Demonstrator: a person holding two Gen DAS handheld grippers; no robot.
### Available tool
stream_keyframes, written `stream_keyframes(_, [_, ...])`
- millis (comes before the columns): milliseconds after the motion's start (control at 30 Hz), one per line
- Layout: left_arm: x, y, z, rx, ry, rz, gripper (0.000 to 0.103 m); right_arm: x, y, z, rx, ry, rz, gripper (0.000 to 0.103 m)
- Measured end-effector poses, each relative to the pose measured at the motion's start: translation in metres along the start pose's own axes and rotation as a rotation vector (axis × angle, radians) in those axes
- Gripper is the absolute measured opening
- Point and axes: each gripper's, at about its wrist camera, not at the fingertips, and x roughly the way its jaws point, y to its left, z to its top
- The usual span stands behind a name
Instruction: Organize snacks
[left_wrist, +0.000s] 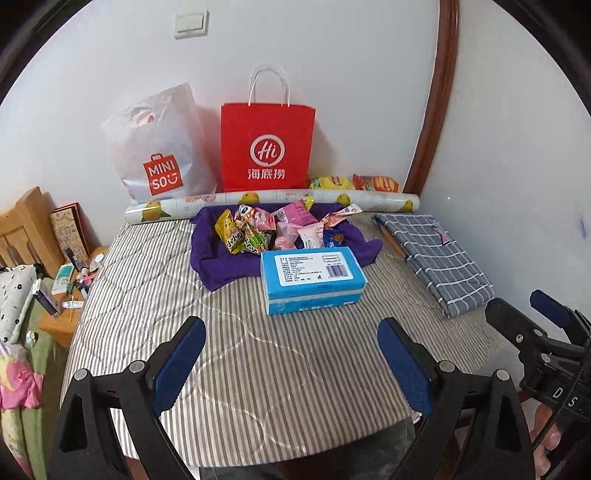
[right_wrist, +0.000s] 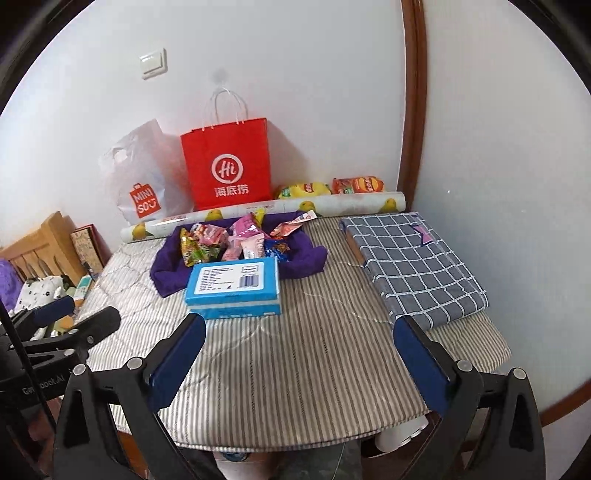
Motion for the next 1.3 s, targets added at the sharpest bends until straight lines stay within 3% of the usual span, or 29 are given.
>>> stream_keyframes(300, [-0.026,-0.006,-0.007,0.002,-0.052,0.036,0.094,-0.024,0.0,-0.013,-0.012,-0.032,0.012,0.1])
stream_keyframes(500, [-0.033,-0.009,-0.009,-0.001,-0.062,0.02,0.094,-0.032,-0.003,-0.018,-0.005,-0.042,0.026,0.1])
stream_keyframes(1300, [-0.033,-0.012,-0.014,0.006,-0.059,0.027,0.094,-0.037,-0.006,-0.023,0.007,-0.035,0.024,0.1])
